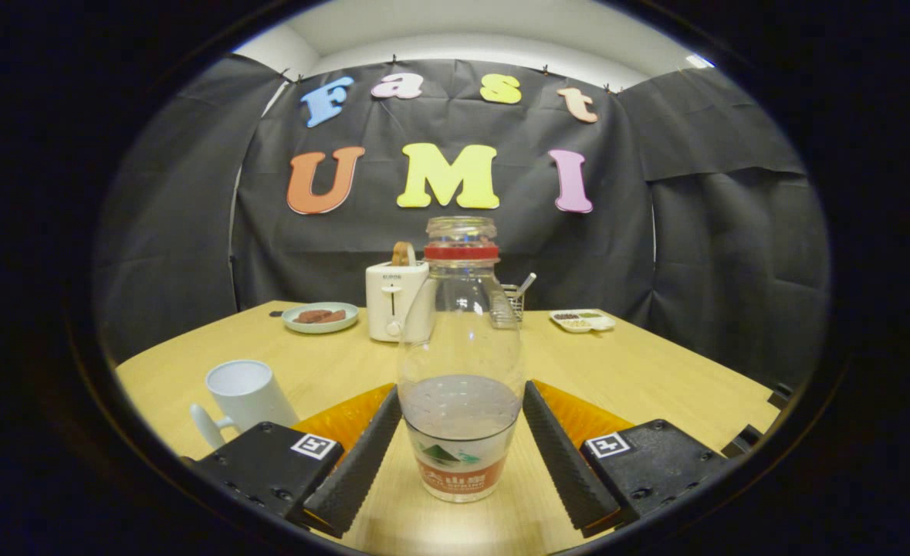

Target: Take the bottle from table, then pour the juice into the cup, finally place the bottle on the coaster

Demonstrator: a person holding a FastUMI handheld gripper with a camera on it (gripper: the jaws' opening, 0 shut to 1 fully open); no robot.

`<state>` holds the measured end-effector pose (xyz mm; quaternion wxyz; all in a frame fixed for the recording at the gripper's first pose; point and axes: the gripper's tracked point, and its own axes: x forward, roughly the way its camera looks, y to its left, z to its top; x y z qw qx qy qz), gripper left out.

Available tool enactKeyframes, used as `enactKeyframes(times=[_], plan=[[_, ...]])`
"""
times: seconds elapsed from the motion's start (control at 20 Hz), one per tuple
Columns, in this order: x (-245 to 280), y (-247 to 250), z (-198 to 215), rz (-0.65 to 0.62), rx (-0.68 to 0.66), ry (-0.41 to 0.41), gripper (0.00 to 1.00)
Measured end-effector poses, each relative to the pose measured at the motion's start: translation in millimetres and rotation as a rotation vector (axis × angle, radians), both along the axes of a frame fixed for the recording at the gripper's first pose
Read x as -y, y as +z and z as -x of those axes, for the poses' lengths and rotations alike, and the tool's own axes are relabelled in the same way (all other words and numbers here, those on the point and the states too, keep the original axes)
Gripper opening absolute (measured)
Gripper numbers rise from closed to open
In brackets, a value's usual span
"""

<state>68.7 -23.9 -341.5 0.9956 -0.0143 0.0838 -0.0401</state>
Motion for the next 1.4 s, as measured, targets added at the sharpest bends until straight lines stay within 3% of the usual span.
enactKeyframes(times=[0.15, 0.2, 0.3, 0.65, 0.95, 1.1, 1.4], plan=[[6, 0, -3, 0.012, 0.010, -0.017, 0.97], [9, 0, -2, 0.009, 0.009, -0.028, 0.86], [9, 0, -4, 0.016, -0.006, -0.035, 0.83], [19, 12, -7, 0.069, -0.052, -0.037, 0.82], [19, 38, -6, 0.242, -0.033, -0.013, 0.82], [8, 43, -1, 0.272, -0.044, 0.036, 0.82], [3, 66, 7, 0.399, -0.026, 0.060, 0.82]])
